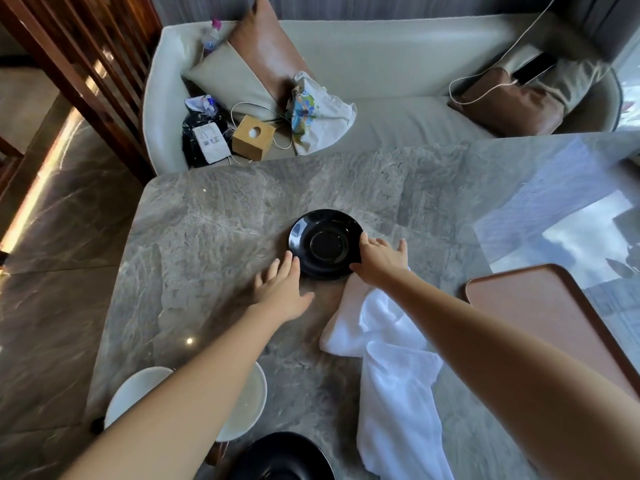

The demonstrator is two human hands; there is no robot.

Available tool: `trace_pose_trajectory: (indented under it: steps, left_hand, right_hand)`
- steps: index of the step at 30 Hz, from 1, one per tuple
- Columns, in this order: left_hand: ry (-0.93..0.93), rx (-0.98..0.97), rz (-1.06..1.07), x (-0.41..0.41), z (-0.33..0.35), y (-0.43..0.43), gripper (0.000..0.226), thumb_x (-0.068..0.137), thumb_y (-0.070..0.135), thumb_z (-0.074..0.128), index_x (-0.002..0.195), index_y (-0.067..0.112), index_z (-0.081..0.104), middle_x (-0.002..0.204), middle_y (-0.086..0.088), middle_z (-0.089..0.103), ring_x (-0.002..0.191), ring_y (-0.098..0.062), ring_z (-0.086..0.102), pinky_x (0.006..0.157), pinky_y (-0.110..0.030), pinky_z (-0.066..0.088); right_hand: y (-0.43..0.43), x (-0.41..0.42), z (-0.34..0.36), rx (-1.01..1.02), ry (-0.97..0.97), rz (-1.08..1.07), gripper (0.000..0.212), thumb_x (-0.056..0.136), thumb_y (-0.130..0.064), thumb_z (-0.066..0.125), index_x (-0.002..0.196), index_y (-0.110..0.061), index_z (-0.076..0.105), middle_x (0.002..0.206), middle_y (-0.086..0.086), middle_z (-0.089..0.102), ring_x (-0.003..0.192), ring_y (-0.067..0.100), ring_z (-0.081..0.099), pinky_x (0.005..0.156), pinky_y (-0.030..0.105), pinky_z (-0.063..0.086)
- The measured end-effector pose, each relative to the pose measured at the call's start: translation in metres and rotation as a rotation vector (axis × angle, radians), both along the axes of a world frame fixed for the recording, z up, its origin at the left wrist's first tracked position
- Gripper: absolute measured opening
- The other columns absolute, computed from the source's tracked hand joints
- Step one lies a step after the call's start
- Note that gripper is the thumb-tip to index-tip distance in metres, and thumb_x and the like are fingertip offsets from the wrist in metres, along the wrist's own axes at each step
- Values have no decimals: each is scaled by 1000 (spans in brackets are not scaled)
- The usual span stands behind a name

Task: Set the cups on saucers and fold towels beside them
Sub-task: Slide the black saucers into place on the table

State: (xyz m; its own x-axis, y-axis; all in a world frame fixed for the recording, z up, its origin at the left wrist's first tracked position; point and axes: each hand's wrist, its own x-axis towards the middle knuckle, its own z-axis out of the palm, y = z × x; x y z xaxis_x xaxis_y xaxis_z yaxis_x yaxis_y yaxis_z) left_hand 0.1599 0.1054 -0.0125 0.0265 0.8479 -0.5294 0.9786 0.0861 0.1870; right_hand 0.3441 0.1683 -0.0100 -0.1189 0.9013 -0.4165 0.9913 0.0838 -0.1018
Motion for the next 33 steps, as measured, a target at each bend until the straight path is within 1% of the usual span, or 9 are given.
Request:
trace_pose_trajectory:
  steps: [7,11,13,15,18,21,24,29,33]
  left_hand:
    - [-89,-3,103,15,1,5,79,91,49,43,150,19,0,160,4,-10,146,-21,-2,116,-51,8]
    - [-347,66,377,20,14,-1,86,89,46,49,149,18,-7,158,-7,13,144,-28,15,116,-47,17]
    - [-584,149,500,26,24,-15,80,90,39,51,149,16,2,155,-4,24,140,-25,27,113,-38,24]
    - [-733,266,522,30,34,-41,60,90,30,54,143,17,27,143,-2,44,130,-20,42,104,-31,33]
    - [-774,292,435,25,39,-96,26,88,25,55,114,26,55,106,7,65,102,-10,60,89,-28,48]
    - [-716,229,330,14,32,-153,15,87,23,56,99,31,60,89,14,67,85,-1,62,79,-26,52]
    - [-630,199,274,-1,19,-197,21,87,19,57,106,25,62,98,9,66,90,-8,63,84,-35,52]
    - [-518,311,107,-13,6,-244,29,86,18,56,115,24,60,115,12,61,107,-7,57,94,-26,43]
    - [-439,311,113,-17,-4,-266,42,84,13,59,125,16,54,132,4,50,123,-16,47,106,-31,35]
  right_hand:
    - [4,6,-2,-24,7,-47,76,93,-36,51,150,-8,8,148,3,40,140,22,29,113,61,7]
    - [-9,6,6,134,116,-67,76,92,-31,55,151,-17,9,160,6,11,148,24,5,116,58,6]
    - [-24,4,14,386,240,33,64,90,-23,55,147,-21,28,159,7,18,146,25,12,116,50,15]
    - [-47,0,21,533,475,114,43,86,-14,56,128,-20,56,141,6,48,130,26,42,101,36,36]
    - [-98,-3,26,278,682,117,25,86,-9,51,100,-18,69,99,3,69,90,22,63,75,32,49]
    - [-153,-3,19,6,645,178,21,85,-10,53,96,-17,70,91,3,71,78,18,63,72,34,49]
    - [-200,-3,9,-126,586,255,22,89,-19,55,107,-19,67,98,3,70,86,19,63,79,33,49]
    - [-250,-6,-4,-262,525,269,39,85,-36,63,119,-19,54,94,4,69,92,25,62,71,30,43]
    - [-277,-6,-20,-307,444,246,51,82,-29,65,126,-18,41,103,11,67,99,33,61,71,32,43]
